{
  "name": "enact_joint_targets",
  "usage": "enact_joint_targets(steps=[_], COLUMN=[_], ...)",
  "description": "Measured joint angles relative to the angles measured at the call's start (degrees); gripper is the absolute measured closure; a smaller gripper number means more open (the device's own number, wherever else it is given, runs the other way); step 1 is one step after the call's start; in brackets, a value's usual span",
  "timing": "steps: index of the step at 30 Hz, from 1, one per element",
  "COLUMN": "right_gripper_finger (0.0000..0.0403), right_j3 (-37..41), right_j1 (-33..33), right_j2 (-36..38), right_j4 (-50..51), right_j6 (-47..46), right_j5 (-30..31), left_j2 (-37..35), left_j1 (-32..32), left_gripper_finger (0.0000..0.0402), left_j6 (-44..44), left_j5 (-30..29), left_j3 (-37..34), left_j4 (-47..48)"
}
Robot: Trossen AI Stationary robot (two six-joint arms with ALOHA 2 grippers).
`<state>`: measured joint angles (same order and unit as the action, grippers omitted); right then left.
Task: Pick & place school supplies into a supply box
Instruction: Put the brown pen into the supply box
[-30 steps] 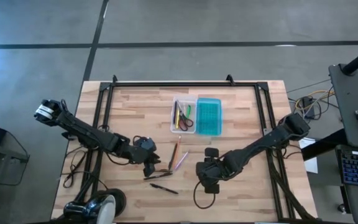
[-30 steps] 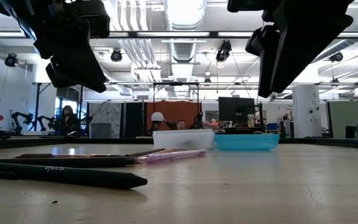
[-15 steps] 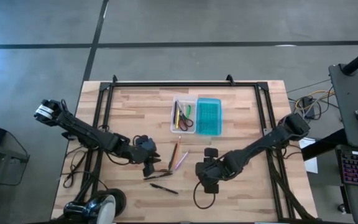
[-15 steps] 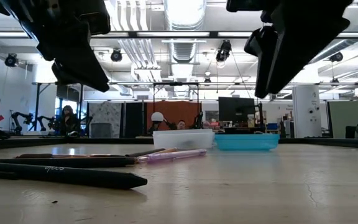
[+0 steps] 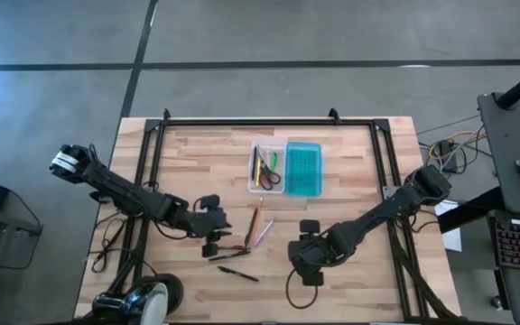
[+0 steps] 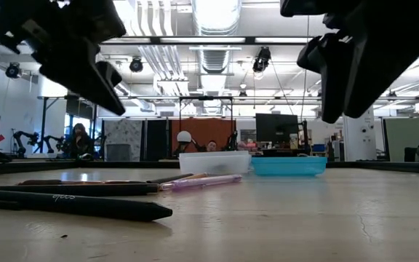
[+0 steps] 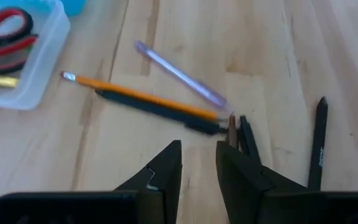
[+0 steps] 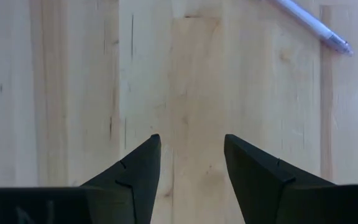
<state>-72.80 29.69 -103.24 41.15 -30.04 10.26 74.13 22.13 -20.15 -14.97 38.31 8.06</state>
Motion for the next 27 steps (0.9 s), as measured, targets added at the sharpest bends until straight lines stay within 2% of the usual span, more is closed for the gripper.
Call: enact_joint_targets(steps=[10, 18, 23, 27], right_gripper_finger=[0.0236, 0.0236, 0.0236, 0.0236], right_j3=[0.7, 0.8, 0.8, 0.8], right_j1=[1.1, 1.1, 1.1, 1.1], right_j2=[0.0, 0.0, 0.0, 0.0], right_j4=[0.0, 0.0, 0.0, 0.0], right_j6=[-2.2, -6.0, -6.0, -6.3], right_j5=[0.1, 0.2, 0.2, 0.2], left_j2=[1.7, 10.0, 15.8, 19.1], left_j1=[2.8, 4.2, 4.2, 4.2], left_gripper_finger=[0.0319, 0.0319, 0.0319, 0.0319], left_j6=[-2.0, -0.9, 1.6, -0.4], left_j5=[6.1, 3.8, 6.5, 6.3], left_j3=[-2.9, 0.1, 2.8, 4.2], left_j4=[-2.0, -3.4, -2.6, -1.5])
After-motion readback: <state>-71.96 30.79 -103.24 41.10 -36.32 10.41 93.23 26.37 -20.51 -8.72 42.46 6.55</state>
